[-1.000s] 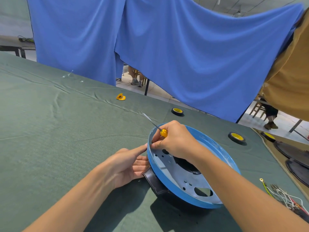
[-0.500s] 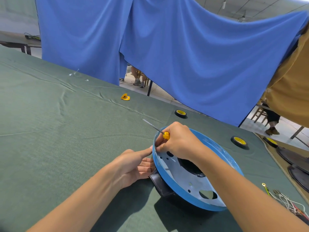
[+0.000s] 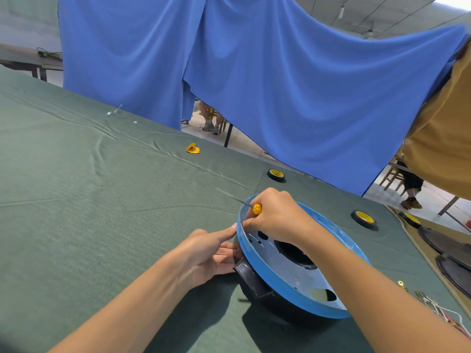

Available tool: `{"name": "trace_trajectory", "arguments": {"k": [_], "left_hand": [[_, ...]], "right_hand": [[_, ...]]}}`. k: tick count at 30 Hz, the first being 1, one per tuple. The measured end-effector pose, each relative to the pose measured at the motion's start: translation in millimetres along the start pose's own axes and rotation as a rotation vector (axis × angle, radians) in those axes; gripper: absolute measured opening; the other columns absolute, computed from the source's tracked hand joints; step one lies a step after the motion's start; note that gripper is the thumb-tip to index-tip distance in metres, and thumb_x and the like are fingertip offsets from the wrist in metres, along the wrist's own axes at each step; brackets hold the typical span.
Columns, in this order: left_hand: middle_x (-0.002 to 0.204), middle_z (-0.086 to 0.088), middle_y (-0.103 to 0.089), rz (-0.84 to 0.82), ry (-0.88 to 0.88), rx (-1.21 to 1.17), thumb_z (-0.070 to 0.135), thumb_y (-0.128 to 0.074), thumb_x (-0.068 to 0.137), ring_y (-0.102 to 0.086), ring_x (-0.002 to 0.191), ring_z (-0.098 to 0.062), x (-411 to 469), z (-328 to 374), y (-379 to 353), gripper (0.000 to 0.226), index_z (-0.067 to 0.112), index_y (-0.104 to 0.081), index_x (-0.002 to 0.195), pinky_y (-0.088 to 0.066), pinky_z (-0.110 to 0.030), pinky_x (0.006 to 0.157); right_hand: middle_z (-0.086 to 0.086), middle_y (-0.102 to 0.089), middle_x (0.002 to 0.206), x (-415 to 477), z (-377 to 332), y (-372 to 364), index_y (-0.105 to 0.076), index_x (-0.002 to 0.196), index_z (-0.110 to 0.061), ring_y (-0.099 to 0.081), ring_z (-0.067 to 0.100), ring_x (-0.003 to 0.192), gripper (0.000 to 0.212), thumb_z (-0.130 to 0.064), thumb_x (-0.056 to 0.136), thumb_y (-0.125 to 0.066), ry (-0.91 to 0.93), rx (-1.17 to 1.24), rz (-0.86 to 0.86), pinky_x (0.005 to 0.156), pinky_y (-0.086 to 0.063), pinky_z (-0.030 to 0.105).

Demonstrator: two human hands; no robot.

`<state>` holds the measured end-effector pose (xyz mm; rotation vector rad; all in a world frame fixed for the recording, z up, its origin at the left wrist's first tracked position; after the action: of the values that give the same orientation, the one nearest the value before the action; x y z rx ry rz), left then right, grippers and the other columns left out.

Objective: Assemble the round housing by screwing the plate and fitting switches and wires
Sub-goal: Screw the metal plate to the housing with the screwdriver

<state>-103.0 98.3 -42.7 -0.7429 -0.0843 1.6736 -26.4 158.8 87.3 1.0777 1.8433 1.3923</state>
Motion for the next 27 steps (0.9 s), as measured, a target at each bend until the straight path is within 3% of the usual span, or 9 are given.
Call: {"name": "trace_trajectory", "arguments": {"k": [3, 4, 7, 10, 15, 22, 27], "left_hand": [[0.072, -0.021, -0.07, 0.002, 0.001, -0.005, 0.027, -0.077, 0.078, -0.069, 0.054, -0.025, -0.7, 0.5, -0.7, 0.035, -0.007, -0.07, 0.074, -0.056, -0.03, 0.049], [0.071, -0.021, -0.07, 0.001, 0.002, -0.009, 0.027, -0.077, 0.077, -0.068, 0.053, -0.025, -0.8, 0.3, -1.0, 0.035, -0.007, -0.071, 0.07, -0.055, -0.03, 0.049], [0.065, -0.019, -0.069, 0.002, 0.0, -0.007, 0.027, -0.076, 0.08, -0.066, 0.049, -0.022, -0.2, -0.3, -0.2, 0.039, -0.001, -0.073, 0.053, -0.055, -0.028, 0.048], [0.065, -0.019, -0.069, 0.016, 0.0, 0.0, 0.026, -0.077, 0.078, -0.067, 0.05, -0.023, -0.7, -0.4, 1.0, 0.039, 0.001, -0.072, 0.05, -0.055, -0.028, 0.048], [0.074, -0.023, -0.071, 0.013, 0.01, 0.002, 0.025, -0.079, 0.073, -0.069, 0.054, -0.026, -4.3, 1.5, -2.1, 0.033, -0.007, -0.07, 0.07, -0.058, -0.032, 0.05], [0.075, -0.023, -0.071, 0.027, 0.011, 0.001, 0.023, -0.076, 0.081, -0.07, 0.056, -0.027, -5.9, 1.2, -1.5, 0.032, -0.008, -0.069, 0.075, -0.056, -0.031, 0.048], [0.078, -0.024, -0.071, 0.013, 0.018, 0.001, 0.025, -0.076, 0.08, -0.07, 0.059, -0.028, -6.1, 1.0, -2.7, 0.034, -0.008, -0.069, 0.078, -0.057, -0.031, 0.049]], "right_hand": [[-0.008, -0.069, 0.077, -1.6, -5.0, 0.7, -0.073, 0.08, -0.028, -0.063, 0.009, 0.072, 0.011, -0.035, 0.077, -0.08, 0.08, 0.035, -0.058, 0.052, -0.049, 0.017], [-0.01, -0.07, 0.077, -2.6, -5.9, 1.0, -0.074, 0.08, -0.029, -0.063, 0.008, 0.072, 0.007, -0.032, 0.077, -0.08, 0.098, 0.05, -0.065, 0.052, -0.047, 0.015], [-0.009, -0.07, 0.078, -3.1, -6.0, -1.1, -0.076, 0.079, -0.028, -0.063, 0.009, 0.074, 0.003, -0.029, 0.079, -0.079, 0.119, 0.045, -0.037, 0.064, -0.057, 0.027], [-0.002, -0.069, 0.075, -2.1, -3.8, -4.6, -0.073, 0.078, -0.02, -0.066, 0.014, 0.07, 0.014, -0.034, 0.081, -0.074, 0.104, 0.003, -0.012, 0.067, -0.06, 0.038], [-0.008, -0.068, 0.079, -5.1, -7.1, 1.2, -0.073, 0.081, -0.025, -0.061, 0.01, 0.074, 0.008, -0.032, 0.08, -0.077, 0.173, 0.011, -0.003, 0.066, -0.057, 0.032], [0.001, -0.066, 0.077, -4.6, -5.1, -1.0, -0.073, 0.081, -0.021, -0.061, 0.019, 0.076, 0.018, -0.039, 0.085, -0.07, 0.157, -0.045, 0.036, 0.07, -0.057, 0.045], [0.001, -0.071, 0.082, -5.3, -8.4, 0.0, -0.075, 0.086, -0.021, -0.064, 0.022, 0.08, 0.005, -0.019, 0.082, -0.072, 0.207, -0.035, -0.001, 0.071, -0.058, 0.045]]}}
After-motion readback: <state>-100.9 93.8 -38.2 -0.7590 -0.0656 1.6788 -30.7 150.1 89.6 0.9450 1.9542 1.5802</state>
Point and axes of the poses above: each hand's wrist, its own x-axis towards the middle knuckle, its own y-axis out of the back of the hand, z = x × y, the point moved 10 cm from there along x, towards the middle knuckle
